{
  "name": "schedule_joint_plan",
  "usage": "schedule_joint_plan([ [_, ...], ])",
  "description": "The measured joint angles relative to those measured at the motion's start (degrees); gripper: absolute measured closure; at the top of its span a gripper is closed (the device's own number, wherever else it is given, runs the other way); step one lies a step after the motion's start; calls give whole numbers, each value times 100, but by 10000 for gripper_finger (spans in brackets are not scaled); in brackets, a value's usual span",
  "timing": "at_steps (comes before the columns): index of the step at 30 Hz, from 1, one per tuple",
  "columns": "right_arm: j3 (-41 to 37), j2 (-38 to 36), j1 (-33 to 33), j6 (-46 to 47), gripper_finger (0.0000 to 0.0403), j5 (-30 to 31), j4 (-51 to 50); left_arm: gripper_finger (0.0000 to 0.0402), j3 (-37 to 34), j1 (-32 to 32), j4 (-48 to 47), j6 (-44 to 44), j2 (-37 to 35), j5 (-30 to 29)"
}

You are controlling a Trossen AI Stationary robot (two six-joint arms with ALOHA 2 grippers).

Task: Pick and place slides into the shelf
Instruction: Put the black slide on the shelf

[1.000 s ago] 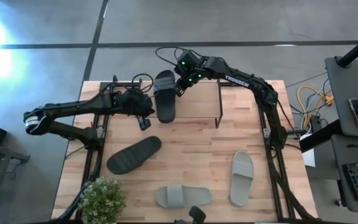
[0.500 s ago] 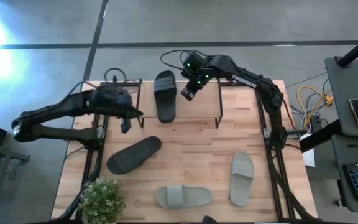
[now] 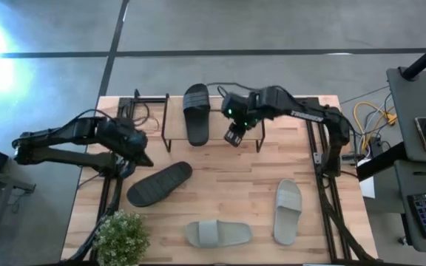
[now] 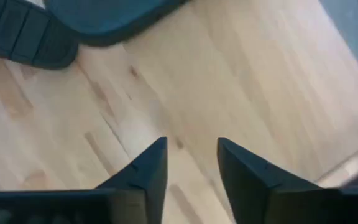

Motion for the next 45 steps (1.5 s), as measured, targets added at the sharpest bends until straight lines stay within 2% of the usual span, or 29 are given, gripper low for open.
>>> schedule_joint_plan([
  [7,-569,-72,825,1713,228,-492,137,402,-22,-444,-923,139,76,-27],
  [14,-1770,-79,1682,3342,225,-499,1393,402,-239,-672,-1017,-56,-239,-42],
  [19,-2554,-83,2098,4809,225,-476,3327,402,-640,-691,-437,-840,-656,160],
  [25,-3419,64,2285,6170,225,178,6575,402,-1101,-691,216,-1561,-1355,303],
  [28,-3662,296,2332,6512,225,444,7658,402,-1265,-691,191,-1732,-1800,299],
  [36,-3537,1311,2393,7019,225,251,8878,402,-1623,-691,152,-2247,-2733,288],
  [42,-3076,1924,2409,7026,225,347,8998,402,-1773,-691,168,-2302,-2930,249],
  [45,-2874,2215,2428,7050,225,600,9002,402,-1838,-691,131,-2268,-2926,249],
])
